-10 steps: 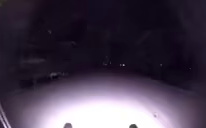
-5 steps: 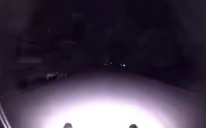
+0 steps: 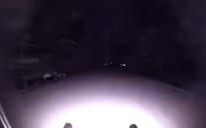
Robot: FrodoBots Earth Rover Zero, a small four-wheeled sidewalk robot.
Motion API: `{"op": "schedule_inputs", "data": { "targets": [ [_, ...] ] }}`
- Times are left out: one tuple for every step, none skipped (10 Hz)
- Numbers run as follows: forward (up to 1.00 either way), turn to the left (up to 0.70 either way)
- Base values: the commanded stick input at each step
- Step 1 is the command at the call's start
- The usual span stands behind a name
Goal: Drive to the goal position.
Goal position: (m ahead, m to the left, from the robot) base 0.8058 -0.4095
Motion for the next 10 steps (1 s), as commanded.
{"op": "schedule_inputs", "data": {
  "targets": [
    [0.50,0.00],
    [0.50,0.00],
    [0.50,0.00],
    [0.50,0.00],
    [0.50,0.00],
    [0.50,0.00],
    [0.50,0.00],
    [0.50,0.00],
    [0.50,0.00],
    [0.50,0.00]
  ]
}}
